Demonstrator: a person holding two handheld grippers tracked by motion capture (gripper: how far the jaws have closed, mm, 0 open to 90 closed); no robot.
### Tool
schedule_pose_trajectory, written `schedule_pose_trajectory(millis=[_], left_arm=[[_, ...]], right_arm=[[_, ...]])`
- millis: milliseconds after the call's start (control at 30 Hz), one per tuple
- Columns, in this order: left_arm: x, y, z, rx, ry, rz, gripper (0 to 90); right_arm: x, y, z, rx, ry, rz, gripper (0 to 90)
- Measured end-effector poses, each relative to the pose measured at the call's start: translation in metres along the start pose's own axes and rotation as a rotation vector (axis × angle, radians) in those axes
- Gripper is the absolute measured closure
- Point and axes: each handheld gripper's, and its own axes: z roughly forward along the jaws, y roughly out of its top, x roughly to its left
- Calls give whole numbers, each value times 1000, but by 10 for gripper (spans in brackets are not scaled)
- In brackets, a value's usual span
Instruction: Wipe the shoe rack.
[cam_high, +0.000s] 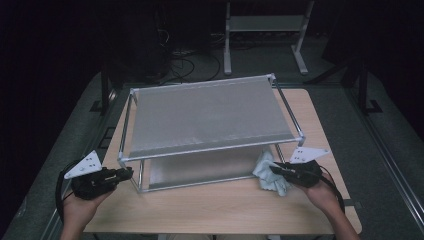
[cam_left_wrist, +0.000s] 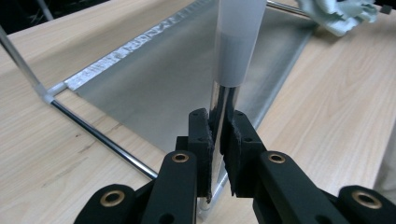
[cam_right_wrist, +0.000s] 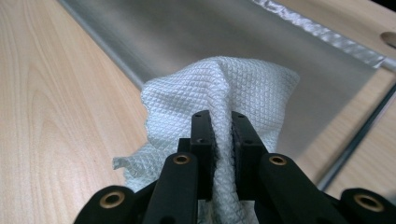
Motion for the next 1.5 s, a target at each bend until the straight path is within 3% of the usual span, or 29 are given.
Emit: schedule_pose_trajectory(millis=[133,300,433,700,800,933,1067,1233,1333,1400,1500], left_arm=[[10,-4,-5,-10,47,-40,814],[12,-5,-6,-13,56,-57,812],[12,-6,-7,-16,56,-62,810],[15,-12,-17,-16,81,-80,810],[17,-17,-23,-22,90,-90,809],[19,-19,-26,-26,93,-94,808],[20,-19,-27,-25,97,-91,808],[21,-23,-30,-33,105,-99,807],[21,-23,-30,-33,101,-99,806],[21,-23,-30,-34,97,-97,806],[20,-23,-29,-35,93,-93,804]], right_arm=[[-6,4,-2,-17,-8,-25,818],[-1,5,3,-18,23,-71,817],[5,-2,-8,-23,23,-83,817],[0,-5,-67,-97,-25,-59,818],[-4,1,-94,-168,-29,-29,819],[-7,14,-121,-197,-68,-44,819],[-6,27,-114,-132,-90,-71,820],[-16,24,-112,-113,-126,-46,820],[-25,11,-120,-93,-153,-4,820],[-25,6,-121,-103,-140,11,820],[-20,10,-118,-136,-86,-10,819]])
